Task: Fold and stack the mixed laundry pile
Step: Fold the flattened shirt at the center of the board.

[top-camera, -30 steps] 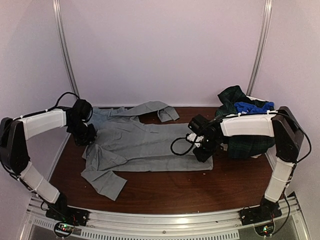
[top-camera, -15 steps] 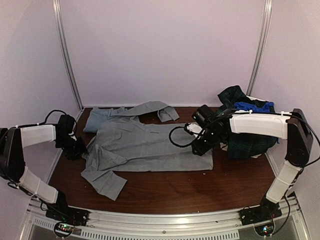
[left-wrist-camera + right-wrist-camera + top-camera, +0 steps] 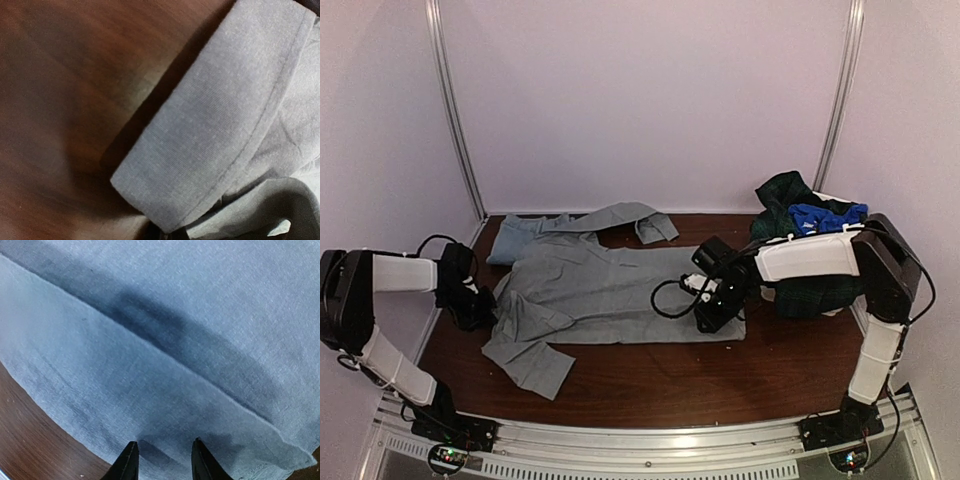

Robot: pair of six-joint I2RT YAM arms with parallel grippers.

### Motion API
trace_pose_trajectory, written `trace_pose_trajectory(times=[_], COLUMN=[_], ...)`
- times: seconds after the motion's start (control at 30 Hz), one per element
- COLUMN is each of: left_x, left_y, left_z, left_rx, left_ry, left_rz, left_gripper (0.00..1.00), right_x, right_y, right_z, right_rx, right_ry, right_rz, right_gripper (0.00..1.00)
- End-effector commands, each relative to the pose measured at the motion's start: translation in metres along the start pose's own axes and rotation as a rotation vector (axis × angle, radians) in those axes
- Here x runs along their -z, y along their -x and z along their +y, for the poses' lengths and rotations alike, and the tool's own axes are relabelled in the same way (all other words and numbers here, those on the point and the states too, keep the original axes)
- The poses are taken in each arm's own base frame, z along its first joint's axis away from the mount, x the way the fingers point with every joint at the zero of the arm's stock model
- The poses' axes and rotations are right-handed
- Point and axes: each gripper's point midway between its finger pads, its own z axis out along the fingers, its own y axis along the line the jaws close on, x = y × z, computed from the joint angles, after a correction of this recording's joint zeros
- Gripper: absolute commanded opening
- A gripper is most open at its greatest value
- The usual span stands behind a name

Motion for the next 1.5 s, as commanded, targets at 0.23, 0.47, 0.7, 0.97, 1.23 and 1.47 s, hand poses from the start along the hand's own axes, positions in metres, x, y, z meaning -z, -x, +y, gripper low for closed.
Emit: trace_pose_trajectory(times=[0.23,0.47,0.7,0.97,1.23,1.47], left_x=[0.072,0.095,0.122,0.084,0.043,0.036], left_y=[-0.001,0.012,-0.009,-0.045,-0.050,-0.029], left_z=[0.044,0.008,-0.035,-0.042,-0.036,-0.066], left_rx=[0.048,-0.095,-0.241,-0.319,-0.284,-0.315], left_ry=[0.202,0.066,-0.202,-0.130,-0.105,-0.156], left_rz=[-0.159,-0.186,-0.212,-0.074,-0.021,-0.037], left_gripper=[0.06,0.45,0.63,0.61,0.54,0.16], right_x=[-0.012,0.025,0.065,0.048,0.015,0.004], right_y=[-0.049,-0.028,0.013,0.034,0.040,0.031], right_z=[0.020,0.039,0.037,0.026,0.012,-0.012], right_rx=[-0.012,0.001,0.025,0.055,0.030,-0.014], right_ry=[0.099,0.197,0.181,0.147,0.125,0.079], right_rz=[0.105,0.002,-0.145,-0.164,-0.120,-0.086], right_gripper=[0.36,0.40,0.44,0.39,0.38,0.36])
